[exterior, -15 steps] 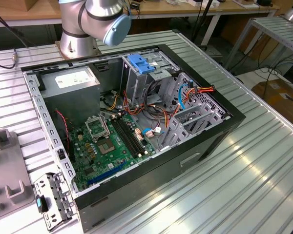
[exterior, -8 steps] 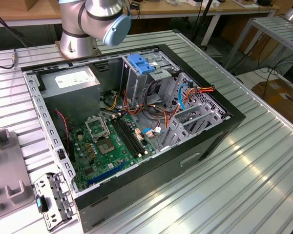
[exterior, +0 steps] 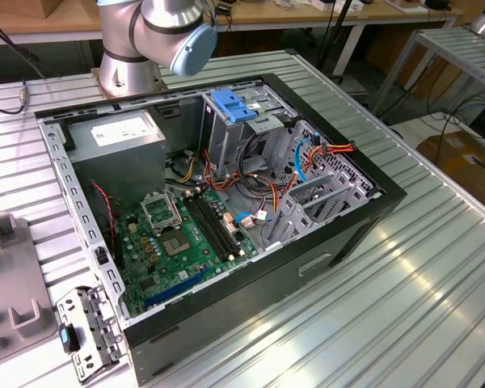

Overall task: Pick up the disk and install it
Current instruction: 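Pick up the disk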

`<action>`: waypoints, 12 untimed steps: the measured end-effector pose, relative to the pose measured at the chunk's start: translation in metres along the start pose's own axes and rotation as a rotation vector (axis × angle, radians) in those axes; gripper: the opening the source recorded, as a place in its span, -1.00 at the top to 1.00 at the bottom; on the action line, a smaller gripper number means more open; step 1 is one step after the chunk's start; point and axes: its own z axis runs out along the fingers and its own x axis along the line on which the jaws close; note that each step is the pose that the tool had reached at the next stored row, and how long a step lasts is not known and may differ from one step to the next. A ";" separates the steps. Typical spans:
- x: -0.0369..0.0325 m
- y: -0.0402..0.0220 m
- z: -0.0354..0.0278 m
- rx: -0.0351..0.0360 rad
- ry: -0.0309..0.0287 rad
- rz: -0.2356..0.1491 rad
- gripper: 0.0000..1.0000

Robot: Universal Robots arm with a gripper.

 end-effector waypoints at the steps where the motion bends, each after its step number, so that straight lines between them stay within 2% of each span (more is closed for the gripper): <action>1: 0.0000 0.0000 0.0000 -0.0001 0.0002 -0.003 0.79; 3: -0.0001 0.0001 0.0001 -0.0002 0.0007 -0.017 0.79; 8: -0.0004 0.0000 0.0001 -0.0011 0.0050 -0.115 0.79; 9: -0.0006 0.0001 0.0001 -0.0014 0.0065 -0.150 0.79; 12: -0.0011 0.0001 0.0001 -0.0019 0.0092 -0.212 0.79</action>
